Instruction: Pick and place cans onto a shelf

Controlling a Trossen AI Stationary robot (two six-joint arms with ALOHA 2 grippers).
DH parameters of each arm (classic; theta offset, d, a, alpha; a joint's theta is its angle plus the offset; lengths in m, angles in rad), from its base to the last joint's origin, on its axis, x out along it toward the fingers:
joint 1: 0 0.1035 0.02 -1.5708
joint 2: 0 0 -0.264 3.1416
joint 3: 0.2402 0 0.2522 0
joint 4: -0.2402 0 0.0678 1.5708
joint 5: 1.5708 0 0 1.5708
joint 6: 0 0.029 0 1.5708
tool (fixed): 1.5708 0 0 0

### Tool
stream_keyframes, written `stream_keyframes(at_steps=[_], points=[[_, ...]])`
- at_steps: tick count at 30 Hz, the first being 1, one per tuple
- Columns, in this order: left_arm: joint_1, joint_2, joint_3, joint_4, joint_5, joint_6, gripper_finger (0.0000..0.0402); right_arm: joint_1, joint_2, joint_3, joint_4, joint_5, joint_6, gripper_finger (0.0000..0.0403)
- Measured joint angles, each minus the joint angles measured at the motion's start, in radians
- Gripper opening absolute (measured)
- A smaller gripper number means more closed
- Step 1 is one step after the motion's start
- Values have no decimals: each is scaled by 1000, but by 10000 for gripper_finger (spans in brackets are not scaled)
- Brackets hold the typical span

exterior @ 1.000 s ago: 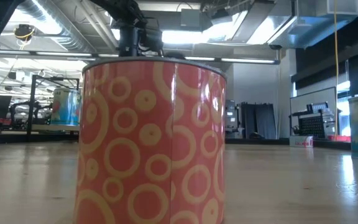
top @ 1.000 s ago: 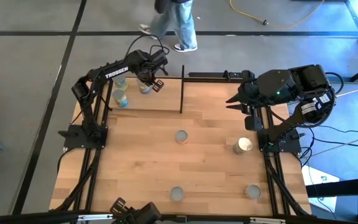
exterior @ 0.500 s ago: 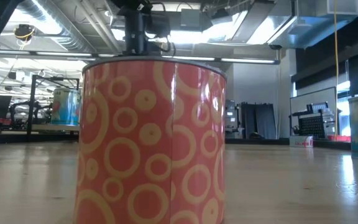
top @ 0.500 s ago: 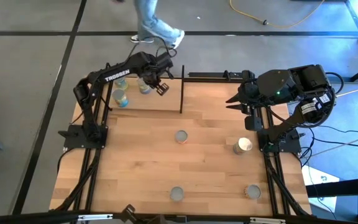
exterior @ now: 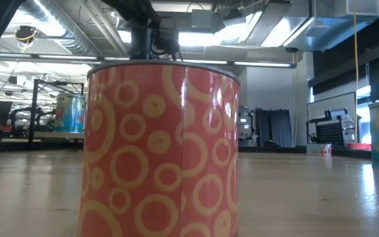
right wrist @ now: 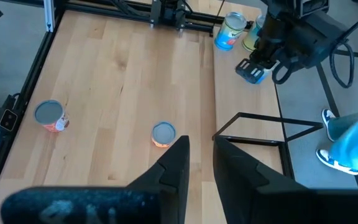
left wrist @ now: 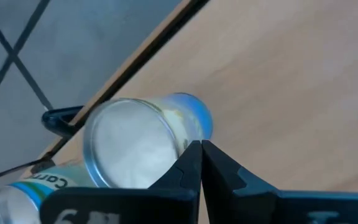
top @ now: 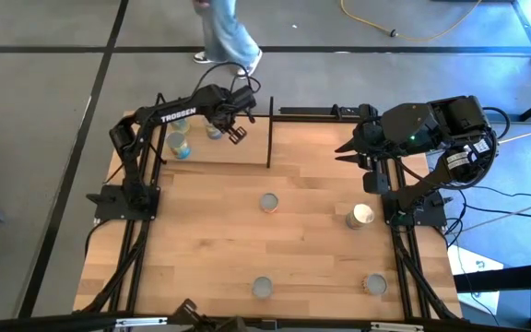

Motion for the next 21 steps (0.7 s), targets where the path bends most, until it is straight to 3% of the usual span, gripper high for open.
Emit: stream_keyframes(at_steps=[21], points=[[34, 0, -63, -10, -34, 2, 0, 0, 0, 0, 3, 0, 2, 73]])
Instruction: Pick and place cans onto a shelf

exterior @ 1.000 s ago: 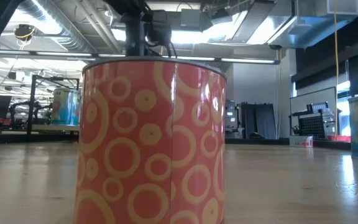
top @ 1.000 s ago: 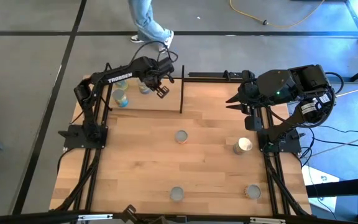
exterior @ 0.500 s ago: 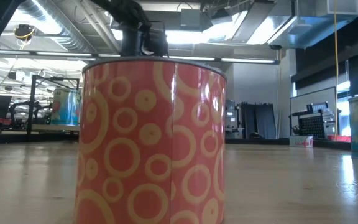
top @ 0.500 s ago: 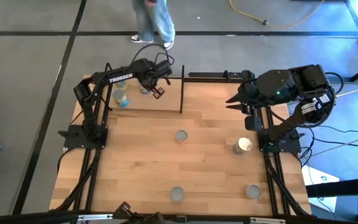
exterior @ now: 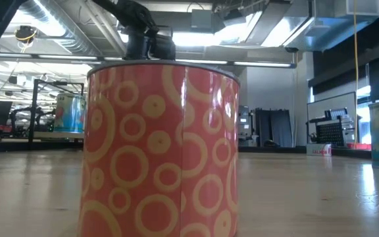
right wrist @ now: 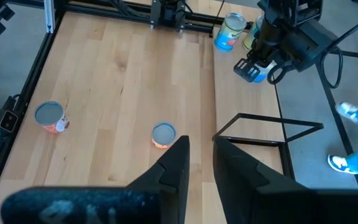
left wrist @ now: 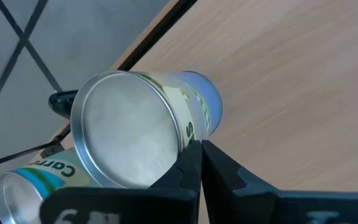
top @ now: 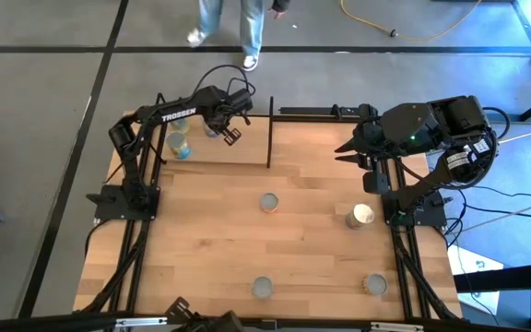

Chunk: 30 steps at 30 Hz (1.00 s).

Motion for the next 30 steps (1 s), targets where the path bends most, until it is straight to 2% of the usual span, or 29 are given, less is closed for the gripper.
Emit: stream_keyframes(at_steps=[3, 7, 11, 20, 26, 30], points=[[5, 0, 0, -7, 8, -2, 0, 0, 0, 0, 0, 0, 13, 73], [-7, -2, 0, 6, 76, -1, 0, 0, 0, 0, 0, 0, 23, 73], [-38, -2, 0, 17, 79, 3, 0, 0, 0, 0, 0, 0, 23, 73], [-28, -2, 0, 125, 48, 24, 0, 0, 0, 0, 0, 0, 21, 73], [-2, -3, 0, 143, -9, 25, 0, 0, 0, 0, 0, 0, 22, 73], [13, -3, 0, 142, -12, 25, 0, 0, 0, 0, 0, 0, 22, 73]])
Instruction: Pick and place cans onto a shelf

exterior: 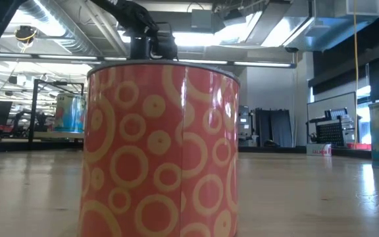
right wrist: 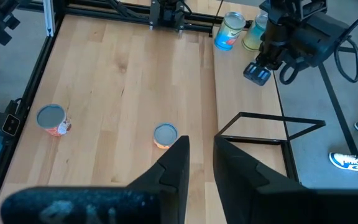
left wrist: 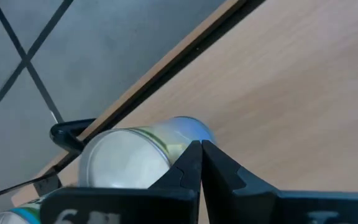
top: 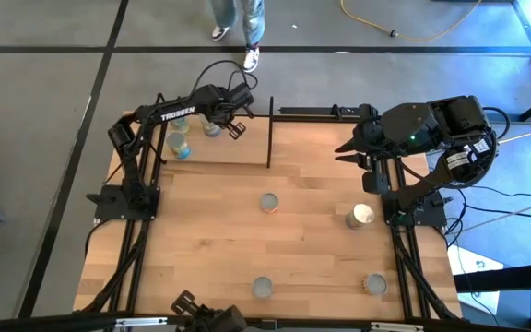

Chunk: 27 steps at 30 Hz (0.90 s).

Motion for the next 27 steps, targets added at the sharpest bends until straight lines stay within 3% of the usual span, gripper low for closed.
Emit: stream_keyframes(at_steps=[21, 27], points=[[2, 0, 0, -122, -71, -2, 0, 0, 0, 0, 0, 0, 3, 73], [-9, -4, 0, -128, -32, -21, 0, 0, 0, 0, 0, 0, 3, 73]])
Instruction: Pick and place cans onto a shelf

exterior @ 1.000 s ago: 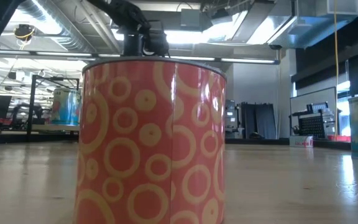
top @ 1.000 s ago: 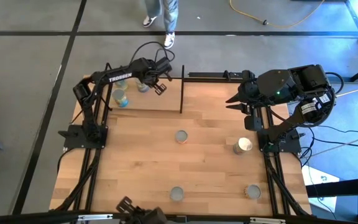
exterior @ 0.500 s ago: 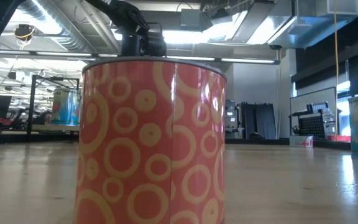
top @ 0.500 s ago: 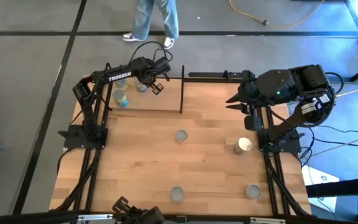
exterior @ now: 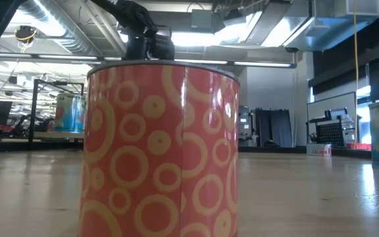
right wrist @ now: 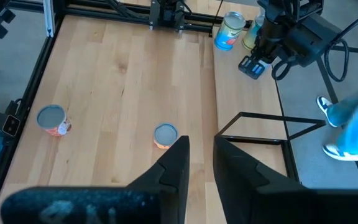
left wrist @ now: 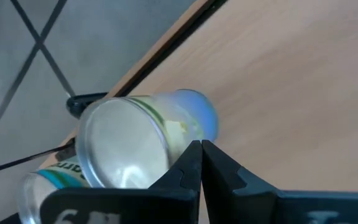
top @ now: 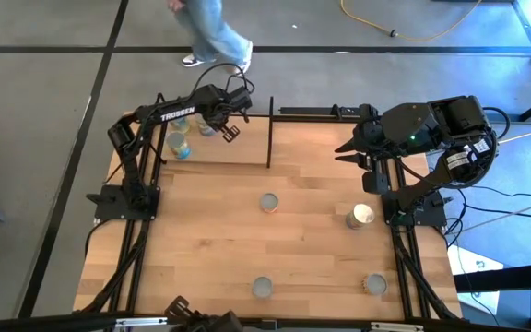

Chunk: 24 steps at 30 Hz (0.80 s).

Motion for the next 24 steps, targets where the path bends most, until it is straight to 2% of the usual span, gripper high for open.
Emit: stream_keyframes(at_steps=[4, 10, 16, 20, 24], points=[[-40, -4, 40, -6, 59, -1, 0, 0, 0, 0, -1, 0, -7, 73], [-133, -4, 197, -49, 182, 57, 0, 0, -10, 0, -3, -9, -4, 73], [-263, -5, 360, -84, 253, 106, 0, 0, -61, -21, -3, -121, -2, 73], [-358, -5, 449, -111, 262, 105, 0, 2, -126, -104, -2, -191, 41, 73], [-456, -5, 526, -121, 315, 92, 0, 33, -213, -263, -5, -192, 45, 73]])
